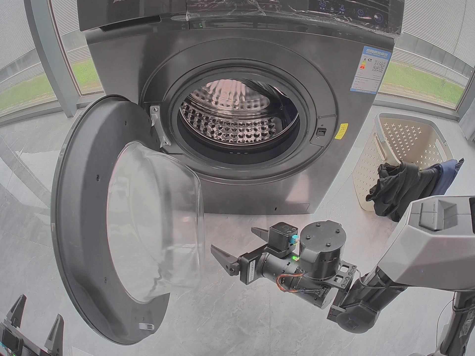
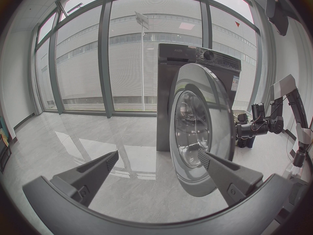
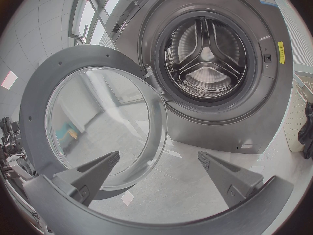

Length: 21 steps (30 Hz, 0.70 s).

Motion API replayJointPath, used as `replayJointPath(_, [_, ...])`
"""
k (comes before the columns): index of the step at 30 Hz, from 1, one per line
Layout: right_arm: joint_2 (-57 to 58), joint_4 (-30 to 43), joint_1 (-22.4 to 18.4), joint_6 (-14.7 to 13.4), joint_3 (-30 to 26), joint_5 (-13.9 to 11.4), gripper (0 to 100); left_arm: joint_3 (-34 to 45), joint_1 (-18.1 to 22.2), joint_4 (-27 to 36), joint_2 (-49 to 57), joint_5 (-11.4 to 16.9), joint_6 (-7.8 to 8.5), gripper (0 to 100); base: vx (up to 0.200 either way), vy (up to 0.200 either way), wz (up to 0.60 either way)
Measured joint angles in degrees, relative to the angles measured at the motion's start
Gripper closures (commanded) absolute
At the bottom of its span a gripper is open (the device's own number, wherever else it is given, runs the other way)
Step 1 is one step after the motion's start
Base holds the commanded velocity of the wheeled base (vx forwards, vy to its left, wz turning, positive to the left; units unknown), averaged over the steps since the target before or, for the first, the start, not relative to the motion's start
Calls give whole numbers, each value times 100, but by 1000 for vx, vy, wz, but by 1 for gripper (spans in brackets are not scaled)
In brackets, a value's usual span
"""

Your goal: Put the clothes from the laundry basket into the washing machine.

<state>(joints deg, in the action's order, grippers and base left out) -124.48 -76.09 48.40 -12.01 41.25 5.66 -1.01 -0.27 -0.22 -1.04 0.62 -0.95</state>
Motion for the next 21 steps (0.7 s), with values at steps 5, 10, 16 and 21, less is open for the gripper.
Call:
replayJointPath(5, [-46, 55, -96, 7, 179, -46, 0, 0, 0, -2, 0, 0, 2, 0, 0, 0, 0])
replayJointPath(10, [-199, 204, -133, 24, 508, -66, 0, 0, 0, -2, 0, 0, 2, 0, 0, 0, 0])
replayJointPath(16, [-350, 641, -88, 27, 1062, -84, 0, 0, 0, -2, 0, -2, 0, 0, 0, 0, 0])
replayJointPath(21, [-549, 666, 52, 35, 1429, -99, 0, 0, 0, 0, 0, 0, 0, 0, 0, 0, 0])
